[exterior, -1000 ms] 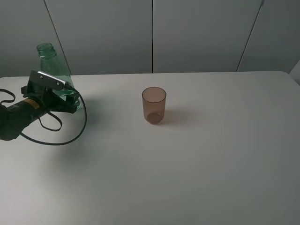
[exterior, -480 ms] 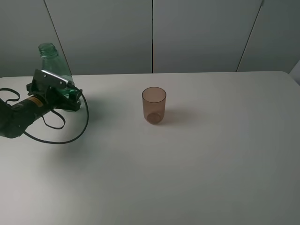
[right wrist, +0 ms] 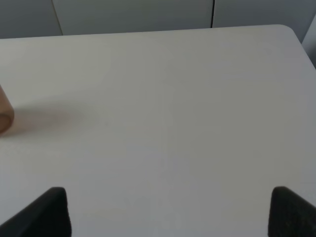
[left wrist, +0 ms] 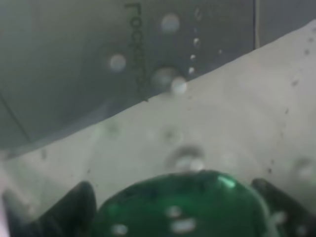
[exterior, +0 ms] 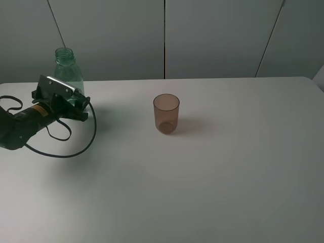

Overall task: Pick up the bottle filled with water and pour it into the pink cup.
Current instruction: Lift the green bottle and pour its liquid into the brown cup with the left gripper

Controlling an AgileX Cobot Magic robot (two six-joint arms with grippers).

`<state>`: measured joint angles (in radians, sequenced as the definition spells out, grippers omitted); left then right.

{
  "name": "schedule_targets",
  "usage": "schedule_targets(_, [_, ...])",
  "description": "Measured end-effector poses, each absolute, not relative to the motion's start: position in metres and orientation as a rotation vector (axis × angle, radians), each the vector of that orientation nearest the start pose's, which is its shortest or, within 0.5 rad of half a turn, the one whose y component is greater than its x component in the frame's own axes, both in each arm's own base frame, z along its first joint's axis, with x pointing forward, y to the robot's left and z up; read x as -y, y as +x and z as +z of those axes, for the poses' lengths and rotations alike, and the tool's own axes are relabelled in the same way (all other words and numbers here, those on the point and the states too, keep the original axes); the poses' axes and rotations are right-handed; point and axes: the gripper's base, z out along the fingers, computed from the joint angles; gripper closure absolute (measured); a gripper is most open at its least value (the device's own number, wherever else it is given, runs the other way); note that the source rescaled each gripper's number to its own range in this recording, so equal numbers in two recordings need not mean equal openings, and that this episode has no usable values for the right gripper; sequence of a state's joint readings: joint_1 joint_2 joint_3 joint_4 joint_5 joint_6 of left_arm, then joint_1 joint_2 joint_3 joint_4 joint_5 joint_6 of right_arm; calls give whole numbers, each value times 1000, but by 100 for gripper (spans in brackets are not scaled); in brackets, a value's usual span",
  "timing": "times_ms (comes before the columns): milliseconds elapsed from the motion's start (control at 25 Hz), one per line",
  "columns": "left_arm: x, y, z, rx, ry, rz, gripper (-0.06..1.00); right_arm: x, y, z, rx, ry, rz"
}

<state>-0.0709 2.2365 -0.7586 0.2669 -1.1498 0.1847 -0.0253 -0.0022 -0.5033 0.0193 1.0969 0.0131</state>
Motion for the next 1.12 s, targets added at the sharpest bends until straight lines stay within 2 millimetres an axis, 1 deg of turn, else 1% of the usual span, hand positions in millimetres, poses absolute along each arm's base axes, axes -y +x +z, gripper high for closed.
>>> schedule_targets(80, [50,354,61,-1733,531,-76,91,-2,-7,275,-2074,38,16])
schedule_targets(160, [56,355,73,-1706,567,-86,91,-2,-7,275,-2074,38,16])
schedule_targets(320, [66,357,105,-1628,666,-100,91,-2,-7,275,-2074,38,16])
schedule_targets(400, [71,362,118,-1598,722,-113,91,-2,-7,275,-2074,38,16])
schedule_targets(480, [76,369,128,-1571,799,-122,91,-2,-7,275,-2074,38,16])
schedule_targets(640, [92,394,147,-1553,926,-78,91,-2,-7,275,-2074,38,16])
schedule_targets(720, [100,408,161,-1538,987,-34,91,-2,-7,275,-2074,38,16])
schedule_targets(800, [110,421,175,-1497,1034,-1,91,-2,-7,275,-2074,38,16])
schedule_targets(880, [122,432,189,-1421,1076,20,91,-2,-7,275,-2074,38,16])
schedule_targets(1000, [143,446,195,-1328,1146,28,91,-2,-7,275,-2074,38,16])
schedule_targets(1120, [162,459,186,-1267,1187,9,91,-2,-7,275,-2074,38,16])
